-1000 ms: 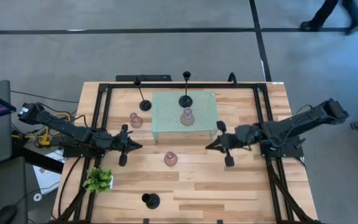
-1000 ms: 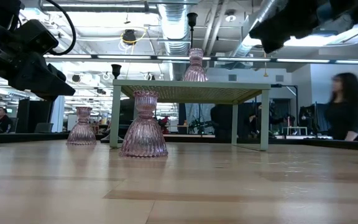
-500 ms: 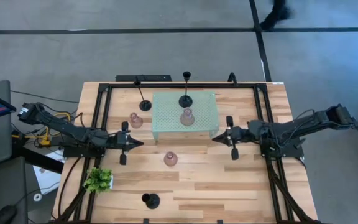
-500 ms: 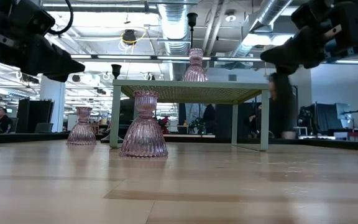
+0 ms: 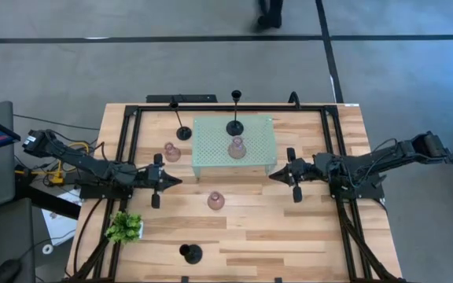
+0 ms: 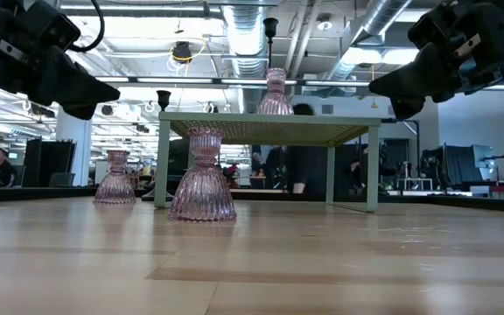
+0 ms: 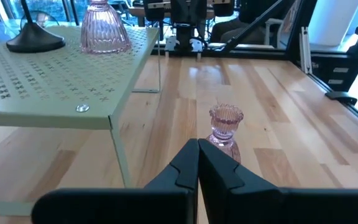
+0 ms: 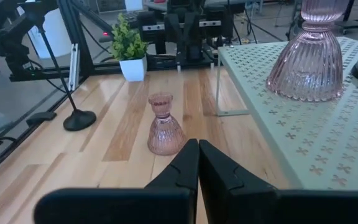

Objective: Pick & Place candle stick holders
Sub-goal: Put the top black candle holder on the shelf

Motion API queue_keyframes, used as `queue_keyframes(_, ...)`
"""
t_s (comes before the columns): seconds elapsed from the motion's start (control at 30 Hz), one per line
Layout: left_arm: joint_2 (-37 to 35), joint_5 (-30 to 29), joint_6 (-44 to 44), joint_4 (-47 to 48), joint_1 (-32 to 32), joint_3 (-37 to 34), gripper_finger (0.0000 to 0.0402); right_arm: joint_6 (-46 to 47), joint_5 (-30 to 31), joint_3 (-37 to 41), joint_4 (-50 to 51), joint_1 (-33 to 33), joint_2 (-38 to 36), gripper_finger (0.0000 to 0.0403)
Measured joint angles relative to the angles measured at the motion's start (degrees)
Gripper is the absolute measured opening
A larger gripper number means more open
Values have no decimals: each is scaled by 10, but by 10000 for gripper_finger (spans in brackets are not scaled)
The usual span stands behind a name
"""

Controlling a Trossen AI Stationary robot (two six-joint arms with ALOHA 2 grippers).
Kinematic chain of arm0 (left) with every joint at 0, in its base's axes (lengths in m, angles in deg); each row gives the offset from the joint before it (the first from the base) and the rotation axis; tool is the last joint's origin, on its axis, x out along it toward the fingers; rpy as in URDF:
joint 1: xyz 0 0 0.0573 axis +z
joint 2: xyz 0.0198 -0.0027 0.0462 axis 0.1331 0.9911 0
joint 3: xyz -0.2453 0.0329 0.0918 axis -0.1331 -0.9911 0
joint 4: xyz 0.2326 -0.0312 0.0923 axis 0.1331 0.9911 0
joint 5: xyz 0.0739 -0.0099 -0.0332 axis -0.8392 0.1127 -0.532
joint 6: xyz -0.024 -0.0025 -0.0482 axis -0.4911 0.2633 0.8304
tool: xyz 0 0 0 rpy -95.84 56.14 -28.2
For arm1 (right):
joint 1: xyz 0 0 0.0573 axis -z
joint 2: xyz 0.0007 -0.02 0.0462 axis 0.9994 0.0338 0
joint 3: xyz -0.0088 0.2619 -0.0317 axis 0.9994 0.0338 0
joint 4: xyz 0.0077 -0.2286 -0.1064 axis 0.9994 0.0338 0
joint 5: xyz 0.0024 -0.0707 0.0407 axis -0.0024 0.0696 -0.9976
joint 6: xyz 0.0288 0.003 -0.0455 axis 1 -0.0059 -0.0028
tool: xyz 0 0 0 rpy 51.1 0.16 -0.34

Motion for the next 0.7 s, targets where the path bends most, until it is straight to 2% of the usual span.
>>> queue_keyframes(0.43,0,0,9,0,0,0,8,0,2,0,4,0,0,1)
queue_keyframes(0.6,0,-4,-63,0,0,0,8,0,2,0,4,0,0,1)
queue_keyframes(0.7,0,-35,-101,-3,0,0,8,0,2,0,4,0,0,1)
